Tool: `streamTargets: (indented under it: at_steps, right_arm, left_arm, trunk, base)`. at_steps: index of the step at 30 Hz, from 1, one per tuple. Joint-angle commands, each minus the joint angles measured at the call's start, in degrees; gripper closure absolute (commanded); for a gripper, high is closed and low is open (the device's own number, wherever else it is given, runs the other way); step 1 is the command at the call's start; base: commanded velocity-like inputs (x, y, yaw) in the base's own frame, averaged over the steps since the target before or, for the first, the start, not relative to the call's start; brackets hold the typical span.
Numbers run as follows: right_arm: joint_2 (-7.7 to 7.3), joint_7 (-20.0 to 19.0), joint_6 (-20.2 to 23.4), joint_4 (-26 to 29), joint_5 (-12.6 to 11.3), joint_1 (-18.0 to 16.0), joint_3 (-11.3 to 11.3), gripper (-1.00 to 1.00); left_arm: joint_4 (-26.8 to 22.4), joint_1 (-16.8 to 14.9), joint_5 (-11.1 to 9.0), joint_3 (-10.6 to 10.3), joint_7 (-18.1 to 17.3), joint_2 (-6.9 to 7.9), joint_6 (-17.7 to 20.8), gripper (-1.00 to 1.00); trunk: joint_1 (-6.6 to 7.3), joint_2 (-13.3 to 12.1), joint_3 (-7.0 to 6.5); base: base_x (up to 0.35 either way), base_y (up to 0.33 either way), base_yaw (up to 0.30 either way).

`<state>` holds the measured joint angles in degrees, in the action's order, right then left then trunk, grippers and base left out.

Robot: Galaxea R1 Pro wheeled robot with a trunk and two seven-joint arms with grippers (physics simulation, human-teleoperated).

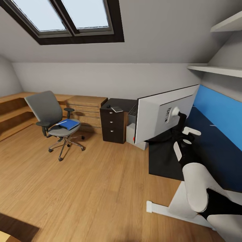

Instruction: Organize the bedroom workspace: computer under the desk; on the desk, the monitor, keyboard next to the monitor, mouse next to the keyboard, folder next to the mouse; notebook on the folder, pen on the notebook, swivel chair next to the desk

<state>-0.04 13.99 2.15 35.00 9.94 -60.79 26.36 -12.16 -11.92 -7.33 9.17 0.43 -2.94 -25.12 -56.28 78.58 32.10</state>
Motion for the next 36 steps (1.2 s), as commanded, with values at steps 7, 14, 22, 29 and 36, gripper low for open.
streamTargets:
  at_steps: [7,14,22,29,36]
  right_arm:
    - [-0.02,0.08,0.99,0.51,0.56,-0.31,0.01,-1.0]
    - [-0.25,0.02,1.19,0.38,0.47,-0.37,-0.07,-1.0]
    - [-0.31,-0.01,1.19,0.2,0.45,-0.38,-0.08,-1.0]
    - [-0.38,-0.01,1.18,-0.01,0.47,-0.38,-0.05,-1.0]
    - [-1.12,-0.01,0.9,-2.07,0.43,-0.38,-0.01,-1.0]
  left_arm:
    - [0.03,-0.03,-0.32,-0.03,0.01,0.01,-0.11,-1.0]
    - [0.04,-0.03,-0.26,0.0,0.01,-0.02,-0.11,-1.0]
    - [0.09,-0.03,-0.23,-0.02,-0.02,-0.01,-0.17,-1.0]
    - [0.1,-0.03,-0.22,-0.03,-0.01,-0.02,-0.19,-1.0]
    - [0.1,-0.03,-0.22,-0.03,0.0,-0.01,-0.19,-1.0]
  trunk:
    - [0.0,0.03,0.05]
    - [0.0,0.03,0.05]
    - [0.0,0.03,0.05]
    - [0.0,0.03,0.05]
    - [0.0,0.03,0.05]
  base:
    - [0.0,0.0,0.0]
    - [0.0,0.0,0.0]
    - [0.089,0.0,0.0]
    - [0.188,0.0,0.0]
    - [0.044,0.0,0.0]
